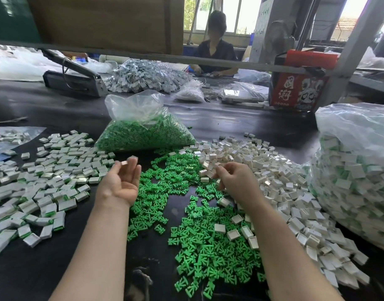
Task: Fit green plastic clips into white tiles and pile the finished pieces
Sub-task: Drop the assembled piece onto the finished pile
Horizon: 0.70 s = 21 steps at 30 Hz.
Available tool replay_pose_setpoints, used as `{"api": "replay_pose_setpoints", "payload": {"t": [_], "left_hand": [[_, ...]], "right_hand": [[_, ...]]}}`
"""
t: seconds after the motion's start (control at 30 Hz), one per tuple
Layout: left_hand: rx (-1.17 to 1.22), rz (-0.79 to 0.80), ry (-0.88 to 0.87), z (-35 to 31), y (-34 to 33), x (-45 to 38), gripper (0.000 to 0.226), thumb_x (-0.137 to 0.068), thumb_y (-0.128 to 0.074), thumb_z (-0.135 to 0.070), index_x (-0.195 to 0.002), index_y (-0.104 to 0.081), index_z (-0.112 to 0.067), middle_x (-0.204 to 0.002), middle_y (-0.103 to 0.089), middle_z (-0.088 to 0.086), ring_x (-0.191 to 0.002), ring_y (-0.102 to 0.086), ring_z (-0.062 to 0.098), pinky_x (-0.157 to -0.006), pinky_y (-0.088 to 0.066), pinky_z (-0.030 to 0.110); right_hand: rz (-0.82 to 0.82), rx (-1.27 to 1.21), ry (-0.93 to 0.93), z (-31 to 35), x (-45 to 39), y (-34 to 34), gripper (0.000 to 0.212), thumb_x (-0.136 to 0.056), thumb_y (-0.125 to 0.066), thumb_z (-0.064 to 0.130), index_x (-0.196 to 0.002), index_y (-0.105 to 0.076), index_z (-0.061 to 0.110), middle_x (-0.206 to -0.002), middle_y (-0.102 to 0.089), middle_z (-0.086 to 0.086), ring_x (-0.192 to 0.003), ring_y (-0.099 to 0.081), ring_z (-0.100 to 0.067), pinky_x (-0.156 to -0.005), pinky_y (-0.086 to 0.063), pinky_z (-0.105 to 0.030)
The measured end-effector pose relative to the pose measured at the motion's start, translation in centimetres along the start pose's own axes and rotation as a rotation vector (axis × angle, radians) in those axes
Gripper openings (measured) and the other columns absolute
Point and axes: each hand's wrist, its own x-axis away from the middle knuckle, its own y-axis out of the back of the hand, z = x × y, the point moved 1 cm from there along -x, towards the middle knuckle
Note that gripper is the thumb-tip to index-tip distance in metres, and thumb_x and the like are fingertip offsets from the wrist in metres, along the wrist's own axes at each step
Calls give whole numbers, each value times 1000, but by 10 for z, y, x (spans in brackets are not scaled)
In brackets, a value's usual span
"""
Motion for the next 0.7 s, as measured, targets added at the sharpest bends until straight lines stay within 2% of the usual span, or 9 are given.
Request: {"api": "replay_pose_setpoints", "payload": {"t": [0.1,0.13,0.2,0.27,0.33,0.43,0.5,0.6,0.7], "left_hand": [[127,-53,-21,-6,4,-1,33,-108,-33,-25,-93,-57,-6,-83,-74,2,-87,-72,9,-81,-59,28],[172,-49,-25,-6,5,-1,35,-109,-30,-25,-98,-56,-5,-96,-74,4,-86,-73,12,-86,-57,29],[259,-5,-29,-7,7,0,40,-108,-25,-30,-114,-51,1,-115,-71,11,-85,-74,21,-85,-57,34],[310,50,-21,-5,6,1,50,-107,-23,-37,-120,-45,6,-117,-69,18,-90,-74,26,-85,-57,37],[260,113,5,-2,3,3,58,-107,-23,-41,-117,-52,8,-112,-71,18,-92,-74,26,-85,-59,35],[-24,210,9,8,-6,10,47,-106,-31,-38,-103,-66,-7,-92,-76,6,-78,-73,16,-70,-60,27],[-382,221,-73,20,-12,16,38,-104,-41,-34,-94,-72,-14,-82,-76,0,-70,-68,11,-60,-55,24],[-859,212,-207,40,-19,23,36,-100,-51,-36,-85,-76,-15,-80,-76,-1,-69,-59,12,-63,-42,28],[-1120,273,-274,57,-24,31,32,-99,-55,-32,-84,-76,-14,-75,-75,-3,-67,-57,11,-63,-40,27]], "right_hand": [[3,199,20,-3,-2,1,23,-95,-60,30,-85,-69,12,-69,-68,0,-52,-54,-10,-59,-52,-35],[15,236,25,-4,-3,1,20,-94,-61,30,-86,-69,14,-74,-69,0,-54,-54,-11,-62,-55,-37],[38,318,40,-2,-2,0,13,-92,-65,29,-83,-68,20,-79,-70,2,-56,-56,-9,-65,-58,-36],[54,415,63,1,-1,-2,8,-89,-68,29,-82,-69,26,-81,-69,7,-63,-61,-8,-69,-59,-34],[54,461,83,2,1,-3,5,-88,-70,29,-83,-71,28,-82,-69,10,-70,-65,-8,-73,-60,-35],[74,547,110,2,3,-8,9,-88,-69,36,-94,-71,30,-92,-71,9,-84,-65,-10,-81,-58,-35],[69,632,142,0,3,-13,22,-89,-66,41,-108,-68,30,-103,-69,7,-99,-62,-14,-91,-53,-36],[16,713,217,-1,2,-19,33,-96,-54,44,-126,-59,32,-122,-61,4,-113,-54,-18,-98,-47,-36],[59,777,237,-3,2,-27,32,-99,-49,42,-131,-54,38,-128,-56,2,-116,-50,-19,-96,-44,-34]]}}
